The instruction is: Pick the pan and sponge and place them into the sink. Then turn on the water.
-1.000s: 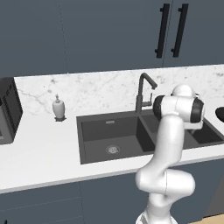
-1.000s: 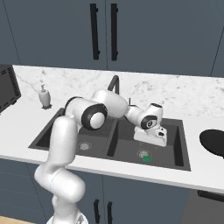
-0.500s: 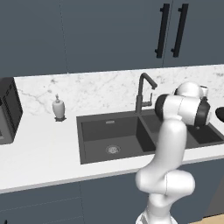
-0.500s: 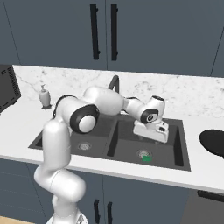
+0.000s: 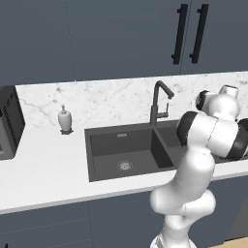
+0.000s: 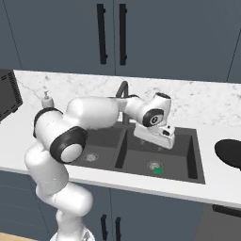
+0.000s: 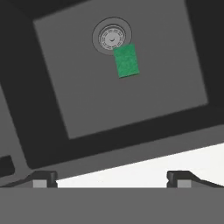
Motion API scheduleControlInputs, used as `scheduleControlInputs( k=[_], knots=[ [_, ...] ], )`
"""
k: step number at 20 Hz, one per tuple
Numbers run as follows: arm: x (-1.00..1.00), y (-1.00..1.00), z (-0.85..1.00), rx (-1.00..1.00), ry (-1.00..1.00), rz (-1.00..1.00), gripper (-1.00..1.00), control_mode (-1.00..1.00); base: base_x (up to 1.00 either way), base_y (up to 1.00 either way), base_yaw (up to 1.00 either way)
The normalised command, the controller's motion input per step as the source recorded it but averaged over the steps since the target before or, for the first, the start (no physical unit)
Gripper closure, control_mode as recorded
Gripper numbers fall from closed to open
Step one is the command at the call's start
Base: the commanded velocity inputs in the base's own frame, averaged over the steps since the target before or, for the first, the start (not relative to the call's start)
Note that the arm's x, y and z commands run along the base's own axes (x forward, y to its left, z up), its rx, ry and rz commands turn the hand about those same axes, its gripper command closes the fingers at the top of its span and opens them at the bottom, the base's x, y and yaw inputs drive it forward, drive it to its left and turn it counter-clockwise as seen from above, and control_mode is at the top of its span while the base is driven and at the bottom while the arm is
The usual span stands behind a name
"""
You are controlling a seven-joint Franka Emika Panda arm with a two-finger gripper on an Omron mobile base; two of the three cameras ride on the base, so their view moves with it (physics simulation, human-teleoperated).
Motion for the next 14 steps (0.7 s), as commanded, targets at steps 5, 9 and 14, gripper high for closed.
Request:
scheduleControlInputs(
  k=[5,9,14],
  knots=[
    [-0.55,0.85,0.55,-0.06,-0.08,-0.04,-1.00,-1.00,0.00,0.00,0.00],
    [-0.46,0.78,0.52,-0.03,-0.08,-0.01,-1.00,-1.00,0.00,0.00,0.00],
    [-0.34,0.78,0.42,-0.01,-0.06,0.00,-1.00,-1.00,0.00,0.00,0.00]
  ],
)
